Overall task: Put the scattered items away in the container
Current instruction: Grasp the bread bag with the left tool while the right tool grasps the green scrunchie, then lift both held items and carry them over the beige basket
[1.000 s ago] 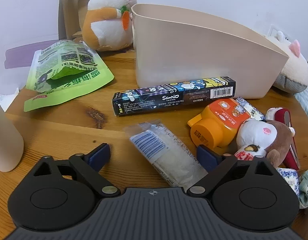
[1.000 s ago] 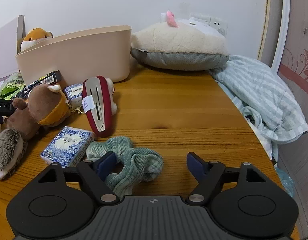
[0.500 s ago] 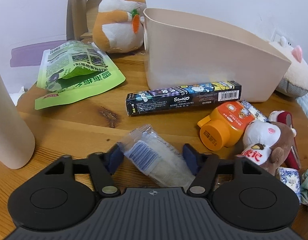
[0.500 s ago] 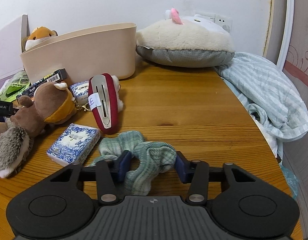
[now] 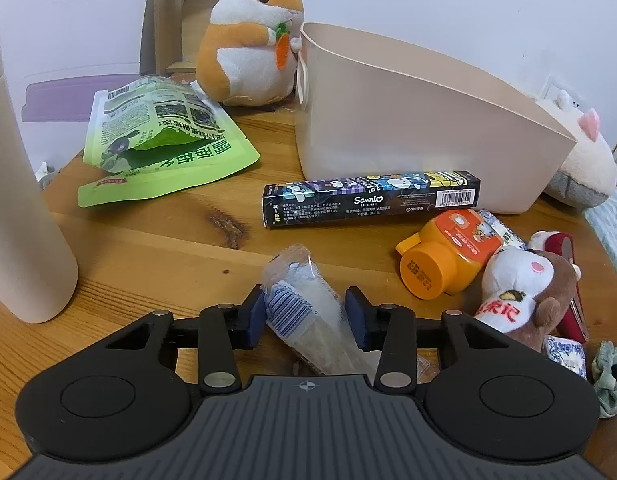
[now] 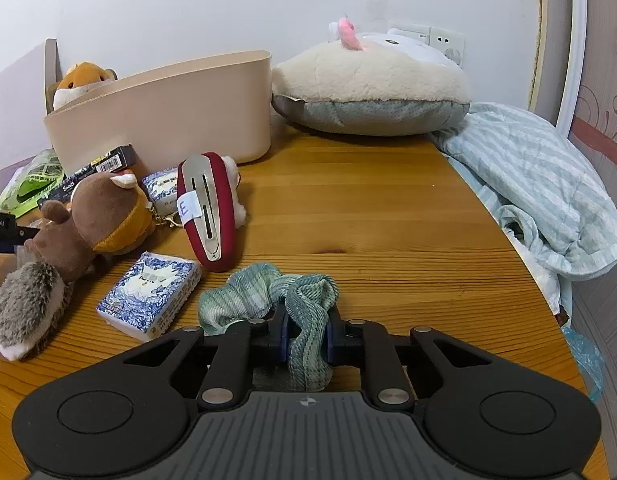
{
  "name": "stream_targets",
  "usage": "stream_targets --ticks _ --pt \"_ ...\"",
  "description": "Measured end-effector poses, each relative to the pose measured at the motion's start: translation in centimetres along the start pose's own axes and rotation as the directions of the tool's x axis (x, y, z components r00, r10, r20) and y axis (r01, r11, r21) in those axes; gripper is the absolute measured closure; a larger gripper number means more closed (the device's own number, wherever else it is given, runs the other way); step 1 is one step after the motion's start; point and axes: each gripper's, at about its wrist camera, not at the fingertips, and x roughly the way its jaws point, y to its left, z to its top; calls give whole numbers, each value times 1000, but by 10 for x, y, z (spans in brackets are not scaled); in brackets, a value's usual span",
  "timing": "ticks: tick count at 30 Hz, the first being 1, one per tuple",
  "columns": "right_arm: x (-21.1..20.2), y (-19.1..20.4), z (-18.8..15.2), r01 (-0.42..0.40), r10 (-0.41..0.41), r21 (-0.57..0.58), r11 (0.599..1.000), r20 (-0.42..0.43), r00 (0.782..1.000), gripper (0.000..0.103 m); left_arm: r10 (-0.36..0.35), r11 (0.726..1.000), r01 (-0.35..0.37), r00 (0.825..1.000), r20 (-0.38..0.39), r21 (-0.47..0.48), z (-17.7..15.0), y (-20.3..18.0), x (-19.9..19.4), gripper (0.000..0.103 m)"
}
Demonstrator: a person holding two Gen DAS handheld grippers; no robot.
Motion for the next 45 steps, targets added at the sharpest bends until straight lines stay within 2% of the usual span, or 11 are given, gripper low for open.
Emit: stream_targets --ticks 13,25,34,45 --pt "-15 -3 3 -8 7 7 1000 47 999 88 -24 999 25 999 38 -23 -4 6 -21 66" --pt "-35 1 18 -23 24 -13 1000 108 994 88 -34 999 39 993 116 -37 9 13 -58 66" --pt "-49 4 52 -29 38 -55 998 173 984 88 -66 998 70 975 213 -11 38 0 -89 66" --pt "-52 17 105 -58 84 -112 992 238 968 88 -92 996 83 955 284 43 82 -25 -100 66"
